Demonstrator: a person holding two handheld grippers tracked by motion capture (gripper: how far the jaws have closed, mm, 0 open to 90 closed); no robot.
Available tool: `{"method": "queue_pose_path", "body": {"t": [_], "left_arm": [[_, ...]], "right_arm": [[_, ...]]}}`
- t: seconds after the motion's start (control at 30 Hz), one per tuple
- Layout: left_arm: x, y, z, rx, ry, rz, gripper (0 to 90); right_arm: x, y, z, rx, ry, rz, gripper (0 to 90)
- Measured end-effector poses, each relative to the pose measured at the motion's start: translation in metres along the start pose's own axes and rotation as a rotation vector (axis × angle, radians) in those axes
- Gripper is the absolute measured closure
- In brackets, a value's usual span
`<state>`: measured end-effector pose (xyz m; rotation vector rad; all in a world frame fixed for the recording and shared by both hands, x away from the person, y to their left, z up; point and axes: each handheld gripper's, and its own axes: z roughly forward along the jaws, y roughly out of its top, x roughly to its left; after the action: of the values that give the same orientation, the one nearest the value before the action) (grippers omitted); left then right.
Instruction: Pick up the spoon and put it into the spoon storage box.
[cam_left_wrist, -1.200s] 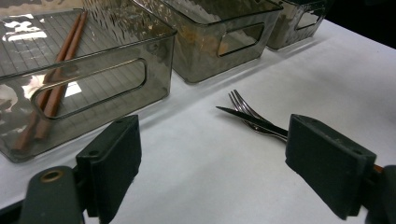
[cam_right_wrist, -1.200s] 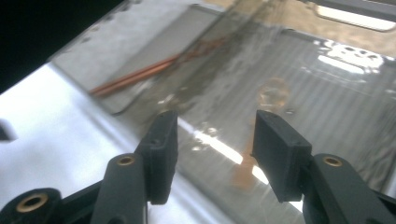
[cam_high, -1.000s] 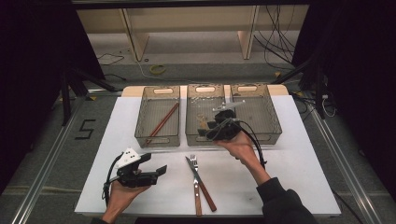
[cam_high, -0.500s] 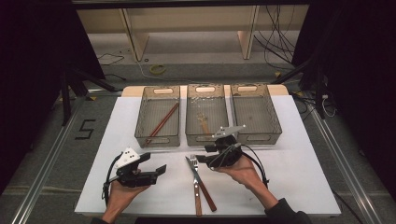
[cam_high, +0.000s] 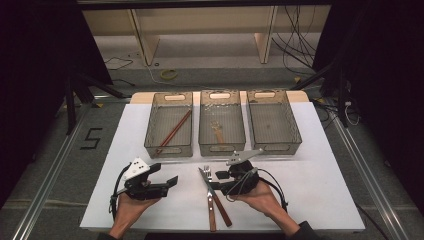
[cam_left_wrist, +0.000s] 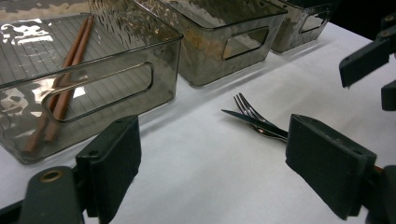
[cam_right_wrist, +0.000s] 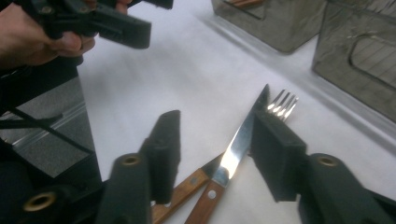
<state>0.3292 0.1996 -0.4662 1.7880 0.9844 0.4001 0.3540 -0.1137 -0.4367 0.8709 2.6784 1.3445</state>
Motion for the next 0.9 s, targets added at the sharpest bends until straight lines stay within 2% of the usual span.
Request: {"method": "queue_pose_path", "body": {"t": [0.33,0.5,0.67,0.9], "left_arm": [[0.001,0.000,0.001,0.004,0.002,-0.002,17.6],[0.001,0.000,0.000,0.004,0.002,-0.001,17.7],[0.001,0.000,0.001,0.004,0.001,-0.003,17.7],[0.001,0.000,0.001,0.004,0.001,-0.005,17.6]], "right_arm": [[0.011,-0.009,0.008,0.045,0.022,-0.017,77.6],[0.019,-0.011,0.013,0.072,0.041,-0.038,84.7],[0.023,-0.016,0.019,0.101,0.050,-0.060,89.8],[0.030,-0.022,0.028,0.145,0.073,-0.068,90.0]]}}
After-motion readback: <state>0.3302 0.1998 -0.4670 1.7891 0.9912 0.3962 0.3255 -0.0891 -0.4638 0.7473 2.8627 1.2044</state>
